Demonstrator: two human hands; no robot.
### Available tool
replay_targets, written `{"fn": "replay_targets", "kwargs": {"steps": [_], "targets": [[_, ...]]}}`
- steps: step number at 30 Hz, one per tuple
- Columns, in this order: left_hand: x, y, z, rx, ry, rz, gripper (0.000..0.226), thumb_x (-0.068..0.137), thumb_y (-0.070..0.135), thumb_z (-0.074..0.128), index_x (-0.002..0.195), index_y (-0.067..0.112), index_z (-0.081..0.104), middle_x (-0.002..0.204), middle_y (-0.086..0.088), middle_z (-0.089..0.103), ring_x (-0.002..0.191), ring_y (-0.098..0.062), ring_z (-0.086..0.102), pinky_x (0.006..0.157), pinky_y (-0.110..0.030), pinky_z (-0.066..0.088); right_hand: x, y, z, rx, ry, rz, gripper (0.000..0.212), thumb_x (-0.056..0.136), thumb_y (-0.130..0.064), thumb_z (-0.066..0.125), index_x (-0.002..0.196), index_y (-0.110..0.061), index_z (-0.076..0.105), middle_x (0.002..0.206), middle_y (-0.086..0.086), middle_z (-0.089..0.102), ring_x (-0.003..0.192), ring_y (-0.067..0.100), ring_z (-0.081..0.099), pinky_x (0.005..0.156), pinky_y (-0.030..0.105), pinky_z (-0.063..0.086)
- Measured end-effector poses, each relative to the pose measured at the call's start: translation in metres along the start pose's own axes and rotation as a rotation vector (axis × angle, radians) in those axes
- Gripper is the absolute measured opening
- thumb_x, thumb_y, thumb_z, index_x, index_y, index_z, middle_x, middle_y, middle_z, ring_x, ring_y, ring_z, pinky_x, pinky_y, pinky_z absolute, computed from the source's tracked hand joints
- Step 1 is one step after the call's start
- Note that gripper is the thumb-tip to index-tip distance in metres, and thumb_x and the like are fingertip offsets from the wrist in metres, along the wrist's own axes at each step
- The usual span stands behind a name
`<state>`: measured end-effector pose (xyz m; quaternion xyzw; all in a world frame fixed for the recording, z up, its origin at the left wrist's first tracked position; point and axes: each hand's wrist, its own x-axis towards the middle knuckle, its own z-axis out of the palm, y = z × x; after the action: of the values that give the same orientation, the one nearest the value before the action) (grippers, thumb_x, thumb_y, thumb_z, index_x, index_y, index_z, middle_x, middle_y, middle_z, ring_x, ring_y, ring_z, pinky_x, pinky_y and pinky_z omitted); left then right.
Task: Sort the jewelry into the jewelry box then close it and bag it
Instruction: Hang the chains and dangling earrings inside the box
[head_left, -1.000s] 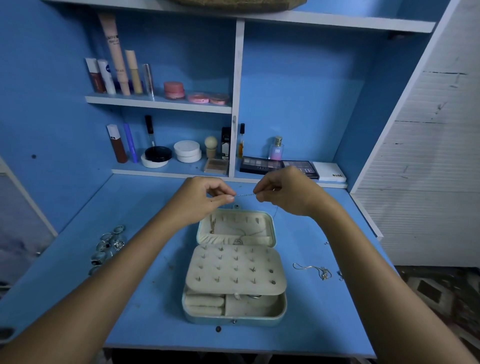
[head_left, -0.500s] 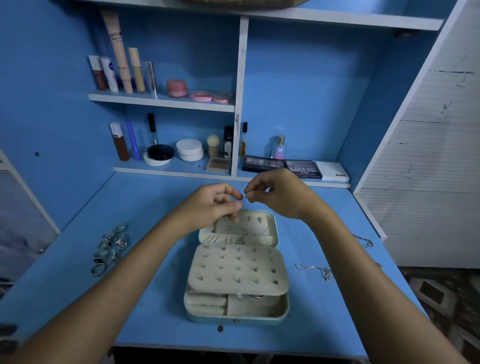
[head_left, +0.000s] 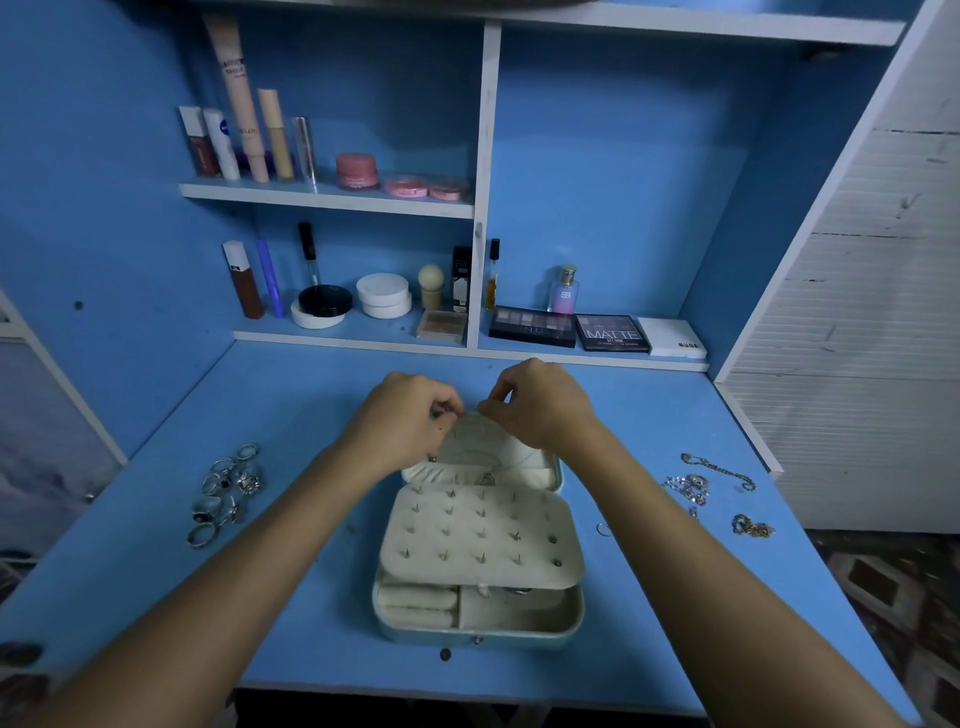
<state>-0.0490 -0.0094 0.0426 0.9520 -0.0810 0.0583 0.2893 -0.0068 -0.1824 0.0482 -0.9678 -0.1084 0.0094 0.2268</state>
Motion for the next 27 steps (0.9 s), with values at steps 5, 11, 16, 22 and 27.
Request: {"fn": "replay_targets", "kwargs": {"steps": [5,11,16,22,27], "targets": [[0.005,-0.003,0.004,0.248,-0.091,-0.027,0.032,0.095,0.01,0.052,0.113,0.024,0.075,0.116,-0.002,0.07,0.103,-0.024,0.064,0.09,-0.034,0.054,0.002,-0.005,0.011,-0.094,0.014,0.049,0.016,0.092,-0.037,0.065,0.083,-0.024,0.061,0.095,0.001,0.063,0.084,0.023,0.059,0.063,0.028,0.042],[0.008,-0.003,0.004,0.372,-0.14,-0.04,0.04,0.094,0.007,0.053,0.12,0.031,0.072,0.124,-0.003,0.061,0.107,-0.028,0.06,0.087,-0.03,0.051,0.001,-0.011,0.019,-0.125,0.054,0.042,0.015,0.091,-0.036,0.064,0.085,-0.022,0.06,0.089,0.001,0.059,0.079,0.023,0.055,0.063,0.028,0.041],[0.01,0.002,0.003,0.449,-0.197,-0.069,0.04,0.093,0.007,0.052,0.114,0.032,0.074,0.117,-0.004,0.058,0.1,-0.029,0.058,0.072,-0.029,0.043,0.0,-0.015,0.022,-0.147,0.071,0.048,0.012,0.09,-0.03,0.064,0.088,-0.019,0.064,0.086,0.001,0.059,0.075,0.023,0.055,0.059,0.026,0.038],[0.011,0.009,0.002,0.494,-0.254,-0.111,0.031,0.091,0.006,0.049,0.101,0.02,0.075,0.102,-0.006,0.054,0.088,-0.027,0.054,0.067,-0.029,0.04,0.001,-0.018,0.026,-0.163,0.064,0.081,0.006,0.086,-0.021,0.063,0.089,-0.016,0.065,0.087,0.003,0.062,0.075,0.025,0.057,0.059,0.026,0.04],[0.014,0.013,0.004,0.518,-0.296,-0.152,0.03,0.089,0.005,0.049,0.103,0.016,0.073,0.099,-0.006,0.054,0.084,-0.025,0.053,0.063,-0.029,0.04,0.001,-0.019,0.026,-0.124,0.062,0.12,0.001,0.083,-0.019,0.065,0.083,-0.019,0.067,0.084,0.001,0.063,0.074,0.023,0.059,0.058,0.025,0.04]]}}
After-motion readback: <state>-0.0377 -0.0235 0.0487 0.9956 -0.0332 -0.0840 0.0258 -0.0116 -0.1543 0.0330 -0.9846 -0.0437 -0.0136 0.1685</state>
